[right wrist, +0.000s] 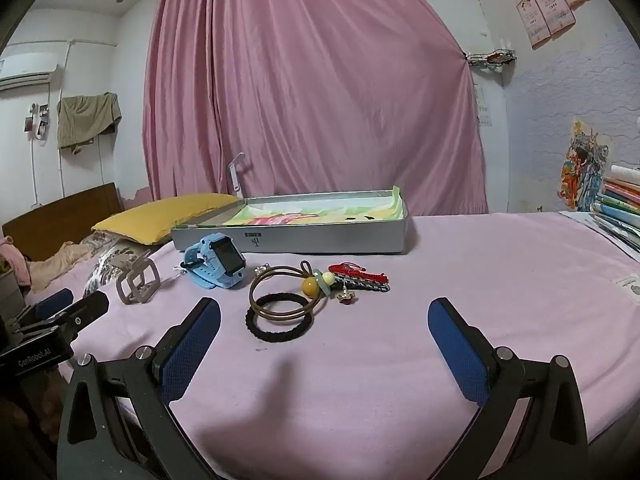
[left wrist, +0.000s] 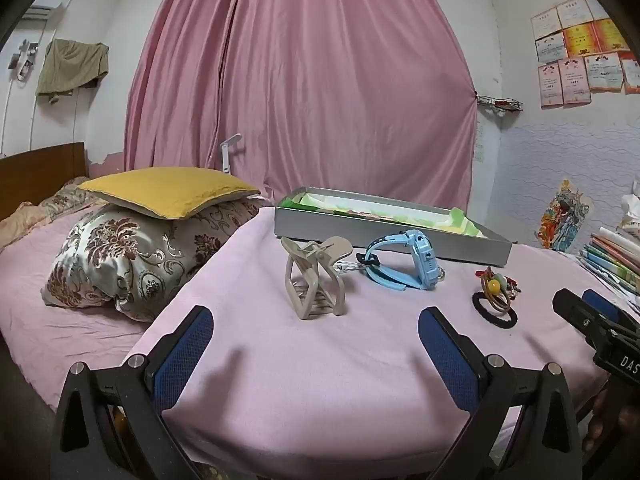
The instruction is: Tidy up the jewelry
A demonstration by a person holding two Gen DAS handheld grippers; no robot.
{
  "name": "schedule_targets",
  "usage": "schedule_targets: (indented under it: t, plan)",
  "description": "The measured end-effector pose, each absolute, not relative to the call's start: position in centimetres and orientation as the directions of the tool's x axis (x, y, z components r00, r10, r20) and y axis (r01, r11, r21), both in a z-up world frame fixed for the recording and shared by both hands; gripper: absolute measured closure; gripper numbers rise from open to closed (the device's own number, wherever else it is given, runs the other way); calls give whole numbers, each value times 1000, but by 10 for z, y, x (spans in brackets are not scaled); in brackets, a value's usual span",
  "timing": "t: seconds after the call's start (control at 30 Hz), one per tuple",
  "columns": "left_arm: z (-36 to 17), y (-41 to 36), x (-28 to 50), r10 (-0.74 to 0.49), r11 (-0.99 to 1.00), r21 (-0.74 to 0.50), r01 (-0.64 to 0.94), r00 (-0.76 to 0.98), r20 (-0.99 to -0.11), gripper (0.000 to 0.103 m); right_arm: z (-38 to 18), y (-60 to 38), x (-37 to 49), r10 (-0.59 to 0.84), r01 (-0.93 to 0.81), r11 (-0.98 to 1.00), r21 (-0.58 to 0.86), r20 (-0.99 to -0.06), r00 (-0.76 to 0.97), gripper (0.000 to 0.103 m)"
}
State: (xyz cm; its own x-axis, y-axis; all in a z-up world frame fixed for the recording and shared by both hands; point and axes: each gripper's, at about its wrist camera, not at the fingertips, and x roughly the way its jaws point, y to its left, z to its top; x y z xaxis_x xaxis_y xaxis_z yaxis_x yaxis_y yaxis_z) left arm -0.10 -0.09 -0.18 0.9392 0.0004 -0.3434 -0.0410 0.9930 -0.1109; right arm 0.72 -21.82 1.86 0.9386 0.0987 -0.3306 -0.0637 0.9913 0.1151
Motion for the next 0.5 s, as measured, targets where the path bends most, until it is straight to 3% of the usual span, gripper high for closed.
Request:
schedule_targets:
  t: [0.5]
  plan:
    - [-3, -2, -2, 6, 992, -114, -49, 936, -351, 0, 20, -219, 6, 94, -62, 992, 107, -331, 939, 1]
